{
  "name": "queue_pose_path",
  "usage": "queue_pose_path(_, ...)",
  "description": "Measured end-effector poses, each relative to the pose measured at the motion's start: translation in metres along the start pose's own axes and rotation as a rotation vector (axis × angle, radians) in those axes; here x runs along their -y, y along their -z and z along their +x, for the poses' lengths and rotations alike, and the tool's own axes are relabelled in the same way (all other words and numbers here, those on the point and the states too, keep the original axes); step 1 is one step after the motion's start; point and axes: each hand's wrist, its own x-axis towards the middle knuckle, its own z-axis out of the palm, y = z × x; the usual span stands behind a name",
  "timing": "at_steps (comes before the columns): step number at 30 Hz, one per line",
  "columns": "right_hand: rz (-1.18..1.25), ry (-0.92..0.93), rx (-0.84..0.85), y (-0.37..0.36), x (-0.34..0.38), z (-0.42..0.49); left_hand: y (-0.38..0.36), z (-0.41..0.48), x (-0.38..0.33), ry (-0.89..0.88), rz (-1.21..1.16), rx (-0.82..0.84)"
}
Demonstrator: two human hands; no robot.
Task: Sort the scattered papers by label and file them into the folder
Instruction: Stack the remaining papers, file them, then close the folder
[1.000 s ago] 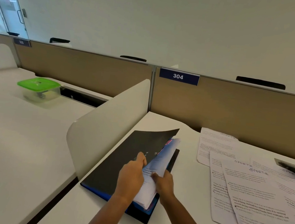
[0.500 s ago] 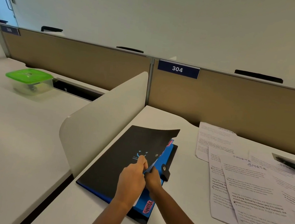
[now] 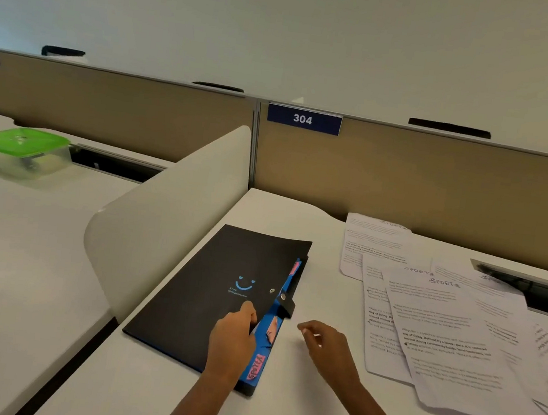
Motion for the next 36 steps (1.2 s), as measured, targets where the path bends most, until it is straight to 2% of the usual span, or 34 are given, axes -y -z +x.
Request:
queue_pose_path(5, -0.284, 0.143, -0.128, 0.014, -0.039, -0.030, -0.017, -0.002, 0.001, -0.009, 0.094, -0.032)
queue_pose_path(11, -0.542, 0.135, -0.105, 0.031, -0.072, -0.053, -0.041, -0.009, -0.005, -0.011, 0.263, -0.098)
queue_pose_path(15, -0.516, 0.117, -0.056, 0.039, -0.088, -0.065, -0.049, -0.009, -0.014, -0.048, 0.389, -0.142)
queue_pose_path(19, -0.530, 0.179, -0.155, 0.042, -0.099, -0.071, -0.047, 0.004, -0.027, -0.077, 0.516, -0.131)
queue_pose_path(24, -0.542, 0.190, -0.170, 0.040, -0.105, -0.078, -0.042, 0.033, -0.040, -0.083, 0.622, -0.082)
queue_pose_path(36, -0.401, 0.242, -0.202, 0.036, -0.112, -0.074, -0.060, 0.069, -0.032, 0.048, 0.536, -0.043)
